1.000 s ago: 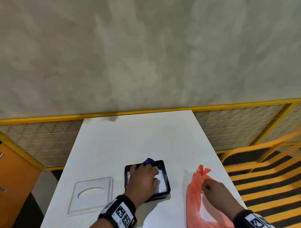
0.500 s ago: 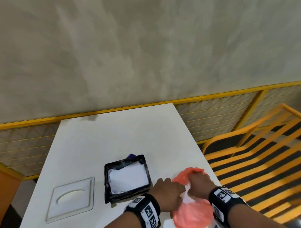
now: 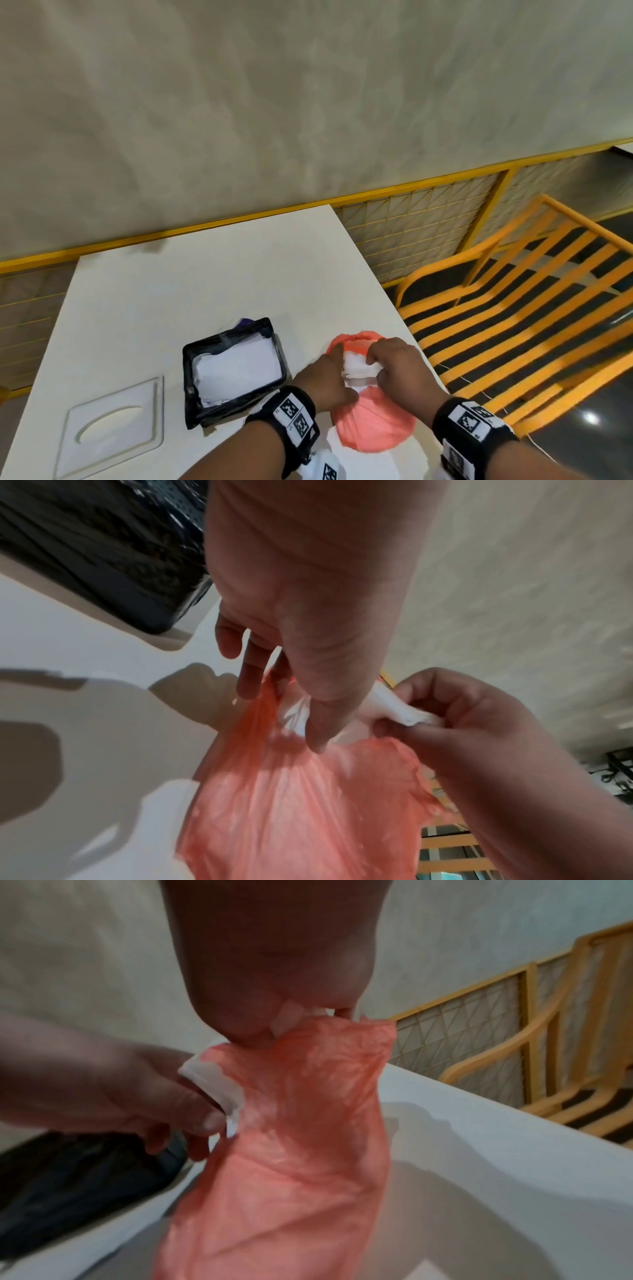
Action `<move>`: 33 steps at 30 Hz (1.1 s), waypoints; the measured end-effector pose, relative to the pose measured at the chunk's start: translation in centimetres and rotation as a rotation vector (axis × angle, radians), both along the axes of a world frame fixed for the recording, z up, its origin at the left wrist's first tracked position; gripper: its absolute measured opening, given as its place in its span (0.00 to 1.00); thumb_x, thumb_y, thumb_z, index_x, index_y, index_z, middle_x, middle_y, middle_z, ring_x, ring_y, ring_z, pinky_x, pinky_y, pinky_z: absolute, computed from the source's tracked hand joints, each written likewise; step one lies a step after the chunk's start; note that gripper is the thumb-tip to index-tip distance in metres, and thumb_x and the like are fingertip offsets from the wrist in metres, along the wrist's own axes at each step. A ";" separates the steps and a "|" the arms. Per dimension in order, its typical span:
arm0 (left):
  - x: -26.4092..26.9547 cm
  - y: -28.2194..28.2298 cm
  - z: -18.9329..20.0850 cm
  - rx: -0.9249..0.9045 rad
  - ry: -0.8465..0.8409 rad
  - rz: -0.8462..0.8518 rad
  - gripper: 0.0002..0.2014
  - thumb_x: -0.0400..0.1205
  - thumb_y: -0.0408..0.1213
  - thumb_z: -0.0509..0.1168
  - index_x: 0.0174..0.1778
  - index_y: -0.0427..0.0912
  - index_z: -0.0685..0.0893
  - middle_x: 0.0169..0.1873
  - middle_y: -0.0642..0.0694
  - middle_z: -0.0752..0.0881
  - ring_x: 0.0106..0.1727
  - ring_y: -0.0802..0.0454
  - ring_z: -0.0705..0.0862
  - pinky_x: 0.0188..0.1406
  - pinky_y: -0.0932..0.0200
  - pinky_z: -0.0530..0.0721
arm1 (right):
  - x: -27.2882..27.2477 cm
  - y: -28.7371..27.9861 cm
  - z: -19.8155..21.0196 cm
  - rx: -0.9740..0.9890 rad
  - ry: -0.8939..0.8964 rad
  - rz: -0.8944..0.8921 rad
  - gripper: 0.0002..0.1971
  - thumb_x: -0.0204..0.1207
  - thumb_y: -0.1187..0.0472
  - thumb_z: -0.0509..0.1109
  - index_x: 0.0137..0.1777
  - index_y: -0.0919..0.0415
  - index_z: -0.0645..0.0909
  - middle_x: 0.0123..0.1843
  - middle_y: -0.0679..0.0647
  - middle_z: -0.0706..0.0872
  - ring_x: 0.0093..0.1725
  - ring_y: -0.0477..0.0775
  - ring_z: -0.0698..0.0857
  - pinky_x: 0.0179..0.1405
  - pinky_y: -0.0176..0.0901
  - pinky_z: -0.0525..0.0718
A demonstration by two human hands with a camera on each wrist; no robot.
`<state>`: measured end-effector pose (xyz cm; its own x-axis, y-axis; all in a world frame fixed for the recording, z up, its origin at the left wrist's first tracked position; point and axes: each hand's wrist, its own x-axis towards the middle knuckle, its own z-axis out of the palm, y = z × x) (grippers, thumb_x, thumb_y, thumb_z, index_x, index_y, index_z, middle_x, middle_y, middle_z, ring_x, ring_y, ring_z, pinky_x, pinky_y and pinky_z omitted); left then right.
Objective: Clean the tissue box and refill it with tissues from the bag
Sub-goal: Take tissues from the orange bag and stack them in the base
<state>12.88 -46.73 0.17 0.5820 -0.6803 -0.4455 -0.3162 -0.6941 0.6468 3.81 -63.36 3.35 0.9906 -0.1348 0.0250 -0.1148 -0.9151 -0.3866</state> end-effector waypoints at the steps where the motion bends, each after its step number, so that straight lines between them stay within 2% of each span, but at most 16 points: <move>1: 0.1 0.0 0.0 0.010 0.002 -0.013 0.46 0.63 0.56 0.71 0.80 0.62 0.61 0.64 0.50 0.87 0.59 0.46 0.88 0.59 0.45 0.89 | -0.1 0.0 0.5 0.039 -0.006 -0.031 0.18 0.58 0.73 0.69 0.40 0.48 0.82 0.39 0.39 0.85 0.42 0.47 0.82 0.40 0.39 0.76; 4: -0.1 -0.1 0.0 0.000 -0.010 -0.045 0.40 0.61 0.64 0.68 0.71 0.60 0.73 0.63 0.52 0.86 0.61 0.46 0.87 0.60 0.43 0.88 | -0.5 -0.2 1.9 0.192 0.049 -0.087 0.16 0.67 0.73 0.67 0.43 0.49 0.81 0.41 0.37 0.83 0.43 0.42 0.79 0.38 0.28 0.71; 6: -0.3 0.0 0.4 -0.016 -0.012 -0.030 0.39 0.62 0.68 0.70 0.71 0.63 0.75 0.64 0.52 0.85 0.63 0.45 0.85 0.62 0.42 0.86 | -0.6 -0.6 3.4 0.332 0.068 -0.105 0.15 0.72 0.71 0.68 0.45 0.46 0.80 0.43 0.38 0.84 0.43 0.40 0.82 0.36 0.28 0.75; 9: -0.1 0.5 1.5 -0.087 0.024 0.043 0.37 0.64 0.69 0.74 0.70 0.65 0.78 0.61 0.51 0.83 0.64 0.46 0.82 0.65 0.41 0.84 | -0.5 -1.0 6.5 0.471 0.082 -0.122 0.17 0.74 0.68 0.71 0.52 0.41 0.81 0.51 0.35 0.84 0.50 0.35 0.82 0.40 0.29 0.79; 11: 0.2 1.2 2.6 -0.211 0.125 0.065 0.32 0.68 0.64 0.77 0.68 0.62 0.81 0.61 0.51 0.86 0.64 0.47 0.85 0.66 0.41 0.85 | -0.2 -0.9 8.8 0.544 0.065 -0.143 0.18 0.74 0.66 0.71 0.56 0.41 0.81 0.53 0.35 0.83 0.52 0.39 0.82 0.45 0.37 0.84; 13: 0.2 2.1 3.9 -0.377 0.278 0.094 0.26 0.75 0.51 0.80 0.69 0.57 0.82 0.61 0.50 0.90 0.64 0.50 0.88 0.66 0.44 0.87 | 0.6 -0.5 10.8 0.643 -0.001 -0.177 0.20 0.74 0.66 0.73 0.57 0.39 0.81 0.56 0.38 0.83 0.54 0.43 0.83 0.49 0.45 0.87; 15: 0.2 3.2 5.0 -0.507 0.417 0.192 0.26 0.77 0.42 0.79 0.71 0.52 0.82 0.62 0.47 0.91 0.64 0.49 0.90 0.66 0.46 0.88 | 1.6 0.1 12.5 0.804 -0.074 -0.205 0.22 0.74 0.68 0.75 0.57 0.38 0.81 0.58 0.47 0.83 0.55 0.50 0.85 0.51 0.52 0.90; 17: 0.3 4.4 5.9 -0.643 0.523 0.368 0.23 0.77 0.40 0.79 0.68 0.44 0.85 0.57 0.43 0.93 0.56 0.43 0.92 0.59 0.42 0.88 | 2.8 1.0 13.5 1.050 -0.117 -0.215 0.25 0.73 0.72 0.74 0.60 0.42 0.81 0.58 0.57 0.83 0.54 0.61 0.88 0.50 0.62 0.90; 19: 0.7 5.5 6.6 -0.798 0.620 0.561 0.20 0.77 0.38 0.76 0.66 0.39 0.86 0.54 0.37 0.93 0.51 0.40 0.91 0.49 0.46 0.88 | 4.2 2.1 13.4 1.219 -0.116 -0.222 0.28 0.72 0.75 0.74 0.65 0.45 0.79 0.59 0.61 0.83 0.54 0.66 0.88 0.48 0.62 0.90; 21: 1.5 7.0 7.6 -0.952 0.706 0.724 0.21 0.80 0.33 0.73 0.69 0.37 0.84 0.58 0.33 0.91 0.54 0.37 0.89 0.44 0.48 0.88 | 5.9 3.6 12.5 1.284 -0.077 -0.227 0.30 0.71 0.77 0.74 0.68 0.47 0.77 0.59 0.62 0.83 0.55 0.68 0.88 0.46 0.59 0.90; 23: 2.6 9.3 8.2 -1.015 0.659 0.864 0.20 0.81 0.29 0.71 0.70 0.38 0.84 0.60 0.33 0.91 0.55 0.36 0.90 0.43 0.49 0.88 | 7.5 5.6 10.8 1.299 -0.004 -0.195 0.29 0.70 0.78 0.74 0.67 0.53 0.78 0.59 0.64 0.86 0.56 0.68 0.88 0.49 0.59 0.89; 25: 3.8 11.8 8.3 -0.940 0.497 0.989 0.21 0.78 0.29 0.73 0.68 0.40 0.84 0.62 0.34 0.91 0.58 0.37 0.91 0.48 0.48 0.90 | 8.9 7.7 9.1 1.261 0.100 -0.153 0.24 0.70 0.76 0.73 0.64 0.59 0.80 0.57 0.64 0.89 0.54 0.65 0.89 0.52 0.59 0.88; 27: 4.6 14.3 8.2 -0.796 0.349 1.069 0.19 0.80 0.28 0.71 0.67 0.42 0.82 0.60 0.36 0.90 0.55 0.39 0.91 0.49 0.50 0.88 | 10.1 10.0 7.4 1.151 0.188 -0.145 0.20 0.68 0.72 0.73 0.60 0.59 0.82 0.54 0.62 0.91 0.50 0.61 0.91 0.46 0.53 0.89; 28: 4.8 15.2 8.1 -0.716 0.278 1.073 0.18 0.81 0.26 0.68 0.67 0.43 0.81 0.59 0.38 0.89 0.53 0.42 0.90 0.48 0.52 0.87 | 10.6 10.9 6.5 1.084 0.217 -0.155 0.20 0.66 0.70 0.73 0.59 0.59 0.83 0.53 0.60 0.91 0.49 0.59 0.91 0.44 0.52 0.90; 30: 5.2 16.8 7.9 -0.540 0.126 1.048 0.21 0.82 0.26 0.66 0.70 0.45 0.77 0.60 0.41 0.87 0.53 0.45 0.87 0.50 0.53 0.86 | 11.5 12.8 5.1 0.966 0.260 -0.134 0.21 0.62 0.67 0.72 0.58 0.57 0.82 0.52 0.57 0.91 0.49 0.57 0.90 0.48 0.56 0.91; 33: 5.6 18.3 7.2 -0.276 -0.060 0.915 0.28 0.83 0.30 0.66 0.80 0.47 0.70 0.69 0.41 0.82 0.62 0.44 0.83 0.59 0.54 0.82 | 12.4 14.8 3.8 0.807 0.296 -0.083 0.20 0.63 0.65 0.71 0.58 0.55 0.82 0.53 0.53 0.89 0.50 0.54 0.88 0.49 0.51 0.89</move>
